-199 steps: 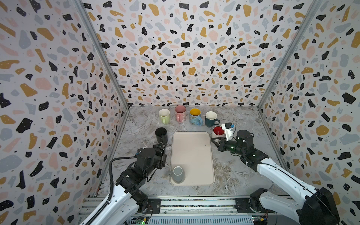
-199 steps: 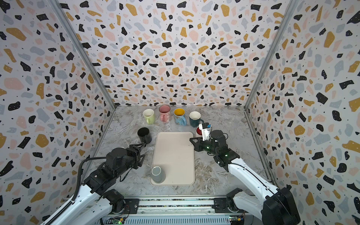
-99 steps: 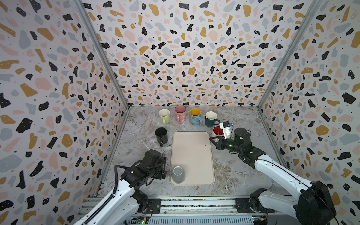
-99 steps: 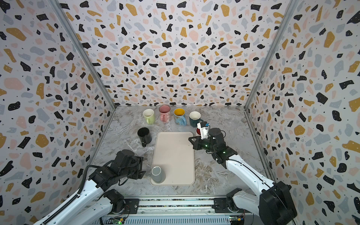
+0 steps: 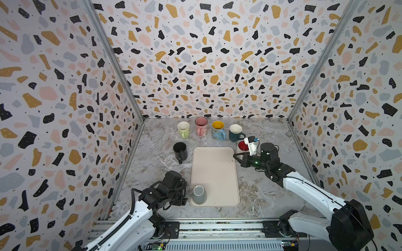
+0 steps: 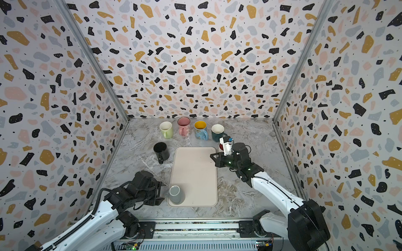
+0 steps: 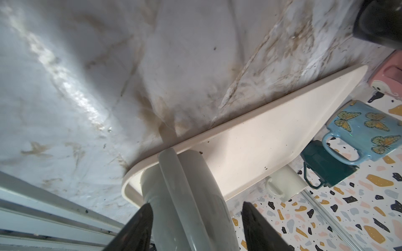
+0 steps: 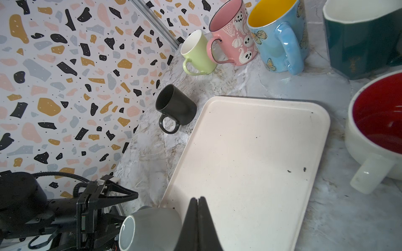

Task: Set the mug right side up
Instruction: 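Grasp the upside-down grey mug's handle with the left gripper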

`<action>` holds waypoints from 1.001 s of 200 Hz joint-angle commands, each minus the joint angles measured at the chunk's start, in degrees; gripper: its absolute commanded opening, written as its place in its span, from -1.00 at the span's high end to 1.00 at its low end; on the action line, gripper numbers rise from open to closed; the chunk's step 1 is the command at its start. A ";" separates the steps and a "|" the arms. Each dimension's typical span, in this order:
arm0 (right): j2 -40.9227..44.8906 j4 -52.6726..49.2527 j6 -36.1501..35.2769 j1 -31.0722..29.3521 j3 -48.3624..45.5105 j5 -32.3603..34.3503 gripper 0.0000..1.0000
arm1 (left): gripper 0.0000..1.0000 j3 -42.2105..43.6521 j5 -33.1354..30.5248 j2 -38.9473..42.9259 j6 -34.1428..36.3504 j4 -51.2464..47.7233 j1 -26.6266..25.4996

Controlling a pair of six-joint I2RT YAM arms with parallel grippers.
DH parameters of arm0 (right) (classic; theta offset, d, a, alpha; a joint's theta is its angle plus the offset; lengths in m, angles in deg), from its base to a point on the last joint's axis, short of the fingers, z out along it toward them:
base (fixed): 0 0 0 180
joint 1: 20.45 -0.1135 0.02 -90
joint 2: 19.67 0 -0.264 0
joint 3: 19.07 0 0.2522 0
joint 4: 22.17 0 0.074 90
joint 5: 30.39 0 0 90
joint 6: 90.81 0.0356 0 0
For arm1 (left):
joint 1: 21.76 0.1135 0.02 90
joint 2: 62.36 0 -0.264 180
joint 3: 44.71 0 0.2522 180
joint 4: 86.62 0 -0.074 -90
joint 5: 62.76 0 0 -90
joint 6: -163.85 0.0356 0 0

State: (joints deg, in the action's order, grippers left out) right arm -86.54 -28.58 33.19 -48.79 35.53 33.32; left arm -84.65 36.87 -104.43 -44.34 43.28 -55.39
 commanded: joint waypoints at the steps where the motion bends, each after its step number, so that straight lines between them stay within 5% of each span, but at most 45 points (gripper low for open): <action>1: 0.38 0.18 0.36 0.22 1.35 -0.56 0.98 | -0.19 1.30 1.09 -1.13 -0.72 3.92 -0.91; 65: -0.18 -0.14 0.45 0.21 1.77 -0.44 1.00 | 0.18 5.71 -3.82 3.12 -6.58 9.82 -1.00; 200: -0.21 -0.24 0.67 0.21 0.91 0.07 1.00 | 0.47 8.55 -2.07 -1.62 -6.00 20.15 -1.05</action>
State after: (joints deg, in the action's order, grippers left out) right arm -86.93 -28.60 33.67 -48.79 35.53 33.37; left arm -77.30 34.03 -105.89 -45.78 59.72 -56.24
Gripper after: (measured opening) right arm 0.044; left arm 0.272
